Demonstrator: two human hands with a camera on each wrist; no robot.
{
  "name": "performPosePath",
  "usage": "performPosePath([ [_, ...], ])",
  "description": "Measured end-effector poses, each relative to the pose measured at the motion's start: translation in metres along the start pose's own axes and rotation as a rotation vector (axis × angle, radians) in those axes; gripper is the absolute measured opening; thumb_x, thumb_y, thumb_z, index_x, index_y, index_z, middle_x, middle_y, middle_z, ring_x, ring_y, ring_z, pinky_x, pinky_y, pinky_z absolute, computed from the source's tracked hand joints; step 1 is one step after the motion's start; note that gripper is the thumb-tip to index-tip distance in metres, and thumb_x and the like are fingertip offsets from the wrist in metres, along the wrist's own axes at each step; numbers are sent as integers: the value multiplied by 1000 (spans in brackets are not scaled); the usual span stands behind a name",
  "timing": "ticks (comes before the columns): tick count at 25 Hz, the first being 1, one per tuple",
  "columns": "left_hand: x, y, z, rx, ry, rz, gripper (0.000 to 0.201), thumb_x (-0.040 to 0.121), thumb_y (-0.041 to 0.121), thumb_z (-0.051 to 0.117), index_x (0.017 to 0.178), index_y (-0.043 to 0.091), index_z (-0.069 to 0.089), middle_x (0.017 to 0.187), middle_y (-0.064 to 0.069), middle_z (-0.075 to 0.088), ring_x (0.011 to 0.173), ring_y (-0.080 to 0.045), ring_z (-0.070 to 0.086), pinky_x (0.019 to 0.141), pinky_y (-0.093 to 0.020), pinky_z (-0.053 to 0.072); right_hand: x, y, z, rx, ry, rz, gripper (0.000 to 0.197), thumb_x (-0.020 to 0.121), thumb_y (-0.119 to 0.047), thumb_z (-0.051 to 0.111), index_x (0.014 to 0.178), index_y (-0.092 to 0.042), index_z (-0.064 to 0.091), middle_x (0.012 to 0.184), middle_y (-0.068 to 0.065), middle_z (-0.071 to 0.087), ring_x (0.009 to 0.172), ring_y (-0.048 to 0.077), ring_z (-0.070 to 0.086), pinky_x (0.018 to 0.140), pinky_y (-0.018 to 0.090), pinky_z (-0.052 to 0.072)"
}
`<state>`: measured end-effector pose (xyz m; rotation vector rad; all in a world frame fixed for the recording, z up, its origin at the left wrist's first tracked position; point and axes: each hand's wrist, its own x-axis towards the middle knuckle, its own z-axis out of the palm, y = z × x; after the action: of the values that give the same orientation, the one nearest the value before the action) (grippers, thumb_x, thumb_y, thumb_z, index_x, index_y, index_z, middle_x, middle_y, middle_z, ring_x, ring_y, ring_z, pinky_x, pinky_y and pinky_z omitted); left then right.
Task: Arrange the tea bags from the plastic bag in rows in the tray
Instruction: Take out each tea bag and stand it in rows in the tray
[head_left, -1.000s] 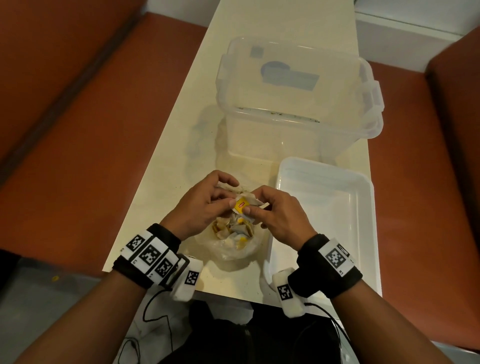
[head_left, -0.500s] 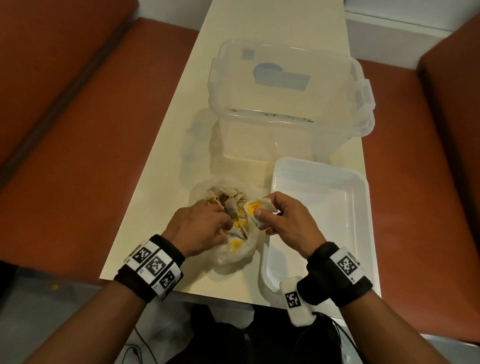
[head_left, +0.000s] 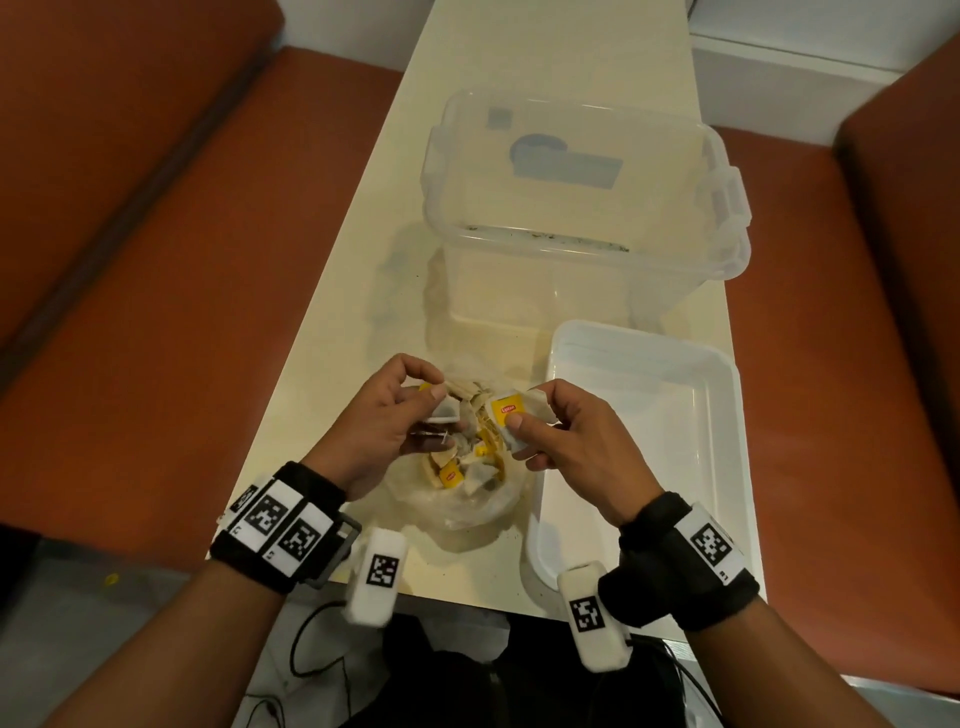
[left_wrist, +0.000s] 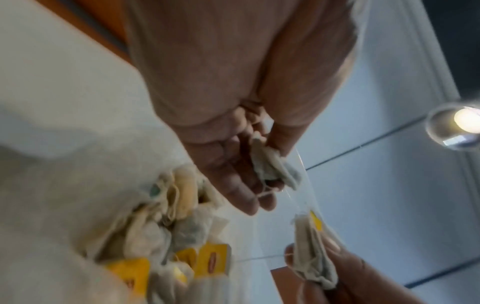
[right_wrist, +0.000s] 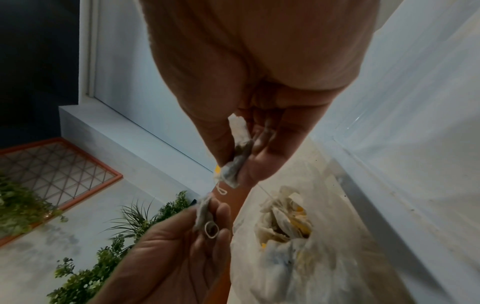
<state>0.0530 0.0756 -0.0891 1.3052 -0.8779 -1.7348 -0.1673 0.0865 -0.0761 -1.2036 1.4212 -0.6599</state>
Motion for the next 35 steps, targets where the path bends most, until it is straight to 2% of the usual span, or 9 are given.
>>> performPosePath([
  [3,-2,-6,13,-204,29,-151,21,103,24,50,112,10,63,98,-14,68,79,-21,71,69,-34,59,-5,-6,2,51,-4,12,23,94,-20,68,106,0,64,98,13,75,75,24,75,67,34,60],
  [6,-7,-9,26,-201,-110,-163,49,90,49,58,121,12,65,104,-10,70,87,-23,69,74,-37,56,-11,-12,4,116,-13,13,15,97,-17,63,105,-5,69,96,13,75,74,24,74,66,33,59],
  [10,-14,-8,48,-19,-204,-67,31,78,26,75,106,18,66,88,-1,66,72,-13,64,58,-25,54,-22,-15,-4,77,54,-20,20,93,-25,69,100,-7,68,95,17,69,65,21,71,59,31,53],
  [14,-10,-9,68,-132,-196,-142,25,80,17,74,104,16,68,89,-3,72,79,-18,70,56,-22,56,-31,-15,-25,181,111,-4,20,95,-27,66,95,-6,65,84,11,73,64,19,67,57,29,51],
  [18,-1,-8,86,-184,-203,-148,28,91,5,64,115,19,69,91,-5,72,71,-14,66,52,-21,52,-35,-11,-47,279,174,22,18,97,-27,62,95,-10,66,87,4,70,72,13,63,65,30,52],
  [21,4,-8,92,-135,-176,-155,30,94,2,56,106,23,73,85,0,69,63,-8,60,48,-20,47,-31,-5,-64,372,211,72,15,98,-28,59,100,-16,67,98,3,72,86,14,66,76,31,55],
  [25,10,-7,102,-74,-137,-161,18,92,18,66,107,23,74,84,0,67,66,-8,57,50,-20,43,-25,-1,-74,434,197,130,12,98,-23,60,103,-16,69,88,6,74,73,13,69,64,23,57],
  [28,12,-9,115,-27,-143,-163,33,81,39,73,110,22,73,80,4,67,63,-5,55,51,-19,41,-24,-3,-72,379,157,94,14,98,-19,61,110,-15,68,82,6,75,69,13,70,64,24,58],
  [35,30,-1,119,-334,-257,-483,16,82,35,71,78,20,68,69,6,50,46,-3,38,35,-12,27,-28,-21,-93,315,-48,-7,35,100,-4,47,126,-20,65,96,13,75,75,19,68,68,28,57],
])
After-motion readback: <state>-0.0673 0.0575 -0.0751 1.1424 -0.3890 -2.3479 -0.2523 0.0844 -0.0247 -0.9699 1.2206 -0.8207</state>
